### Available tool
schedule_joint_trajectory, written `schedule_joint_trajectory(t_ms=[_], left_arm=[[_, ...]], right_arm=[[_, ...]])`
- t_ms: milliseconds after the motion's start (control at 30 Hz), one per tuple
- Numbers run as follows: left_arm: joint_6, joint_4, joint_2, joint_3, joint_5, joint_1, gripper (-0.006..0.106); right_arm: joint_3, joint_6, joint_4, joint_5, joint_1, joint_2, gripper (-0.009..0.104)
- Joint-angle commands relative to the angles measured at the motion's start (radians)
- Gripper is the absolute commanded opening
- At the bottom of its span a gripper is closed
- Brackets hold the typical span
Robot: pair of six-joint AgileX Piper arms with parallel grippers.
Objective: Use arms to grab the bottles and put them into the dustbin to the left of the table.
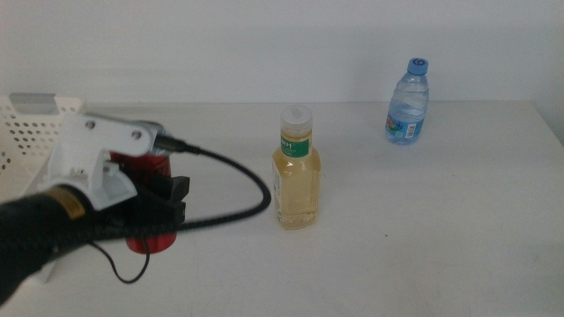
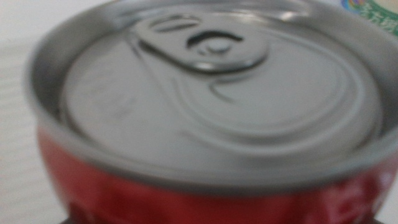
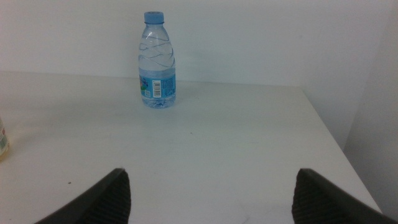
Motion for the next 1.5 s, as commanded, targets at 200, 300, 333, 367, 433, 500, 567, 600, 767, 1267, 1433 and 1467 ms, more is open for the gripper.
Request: schedule_joint_trajectory(t_ms=[200,300,333,367,433,500,567,600,767,1267,1433,1467], left_arm=[[0.007,0.0,-0.034,-0.243,0.258,-0.002,-0.005],[0.007,0.011,-0.034,-0.296,0.342,-0.002,-0.005],[0.005,0.028,-0.034,-0.315,0.372,0.0,-0.005],[-0.001,0.043,-0.034,-0.331,0.404,0.008,-0.005],[-0.016,0.07,-0.033,-0.372,0.474,0.039,-0.005],[-0.028,0.072,-0.022,-0.42,0.545,0.085,-0.005],[-0.032,0.071,-0.005,-0.468,0.622,0.137,-0.005],[-0.031,0.071,0.007,-0.496,0.667,0.164,-0.005],[0.021,0.071,0.083,-0.649,0.873,0.288,-0.005],[0.16,0.015,0.328,-1.044,1.151,0.531,-0.005],[0.182,-0.003,0.386,-1.066,1.155,0.634,-0.005],[0.194,-0.01,0.398,-1.066,1.155,0.647,-0.005]], right_arm=[[-0.007,-0.005,-0.006,-0.074,-0.006,-0.028,0.068],[-0.007,-0.005,-0.006,-0.074,-0.006,-0.028,0.068],[-0.007,-0.005,-0.006,-0.074,-0.006,-0.028,0.068],[-0.007,-0.005,-0.006,-0.074,-0.006,-0.028,0.068],[-0.007,-0.005,-0.006,-0.074,-0.006,-0.028,0.068],[-0.007,-0.005,-0.006,-0.074,-0.006,-0.028,0.068],[-0.007,-0.005,-0.006,-0.074,-0.006,-0.028,0.068],[-0.007,-0.005,-0.006,-0.074,-0.006,-0.028,0.068],[-0.007,-0.005,-0.006,-0.074,-0.006,-0.028,0.068],[-0.007,-0.005,-0.006,-0.074,-0.006,-0.028,0.068],[-0.007,-0.005,-0.006,-0.074,-0.006,-0.028,0.068],[-0.007,-0.005,-0.006,-0.074,-0.006,-0.028,0.068]])
